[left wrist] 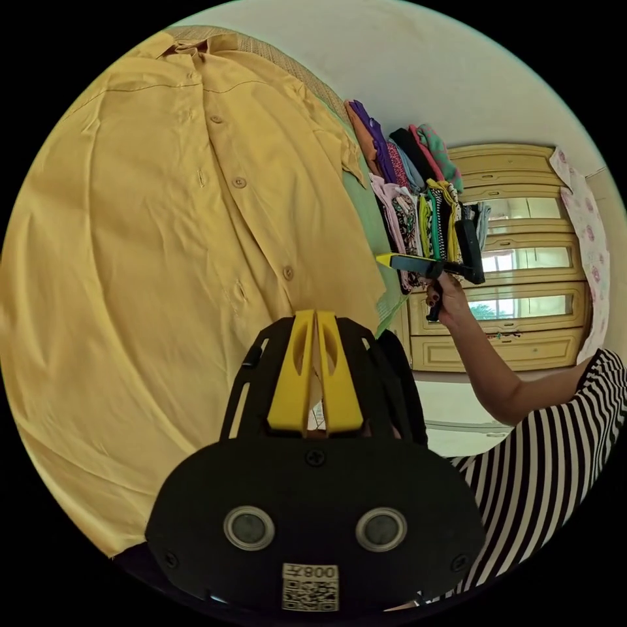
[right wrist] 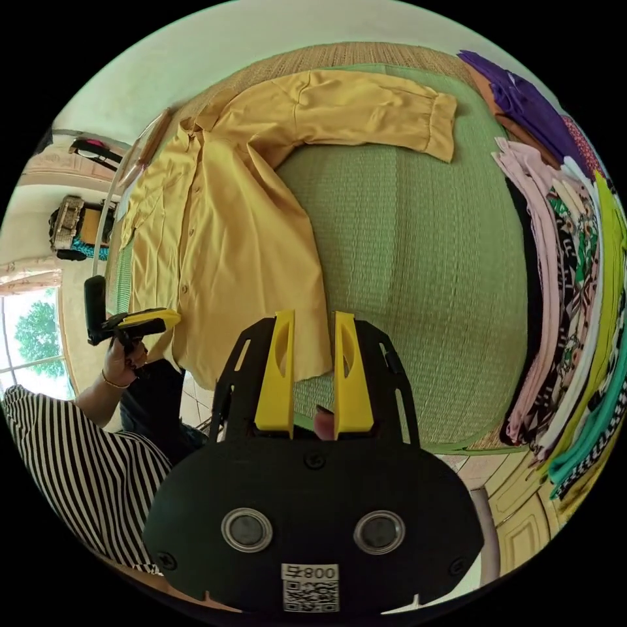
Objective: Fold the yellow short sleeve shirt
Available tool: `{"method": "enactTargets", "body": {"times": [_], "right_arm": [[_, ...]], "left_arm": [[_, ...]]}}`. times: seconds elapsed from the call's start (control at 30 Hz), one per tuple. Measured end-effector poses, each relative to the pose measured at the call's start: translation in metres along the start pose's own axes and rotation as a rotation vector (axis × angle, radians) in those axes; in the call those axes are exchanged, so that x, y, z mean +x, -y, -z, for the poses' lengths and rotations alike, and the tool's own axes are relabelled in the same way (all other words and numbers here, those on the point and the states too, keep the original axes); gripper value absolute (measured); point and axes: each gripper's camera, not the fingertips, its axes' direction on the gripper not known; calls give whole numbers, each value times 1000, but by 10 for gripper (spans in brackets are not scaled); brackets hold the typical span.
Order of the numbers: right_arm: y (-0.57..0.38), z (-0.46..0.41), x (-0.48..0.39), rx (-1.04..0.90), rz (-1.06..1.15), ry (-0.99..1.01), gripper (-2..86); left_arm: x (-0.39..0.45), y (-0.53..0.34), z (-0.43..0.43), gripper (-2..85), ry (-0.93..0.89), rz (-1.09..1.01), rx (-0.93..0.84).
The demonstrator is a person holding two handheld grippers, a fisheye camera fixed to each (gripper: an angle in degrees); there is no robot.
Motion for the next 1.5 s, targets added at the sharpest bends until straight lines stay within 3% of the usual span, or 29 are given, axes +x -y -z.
{"method": "enactTargets", "body": {"times": [0.37,0.57,0.83,0.97,1.2,1.5], "right_arm": [[-47,19,8,-23,0,15,7],[-53,11,34,-27,-39,90,14],[-33,36,39,83,-85,-24,64],[47,42,-29,190,122,109,75],[227,6,-205,243,461,72,86],[355,-46,-275,246,492,-95,84]], "left_arm": [[12,18,-16,33,7,-3,-72],[10,29,-32,11,-64,28,-92],[10,38,-33,3,-57,29,-58],[8,41,-33,5,-57,27,-45],[12,50,-37,15,-35,-28,-41],[4,63,-48,9,-95,-58,-44]]}}
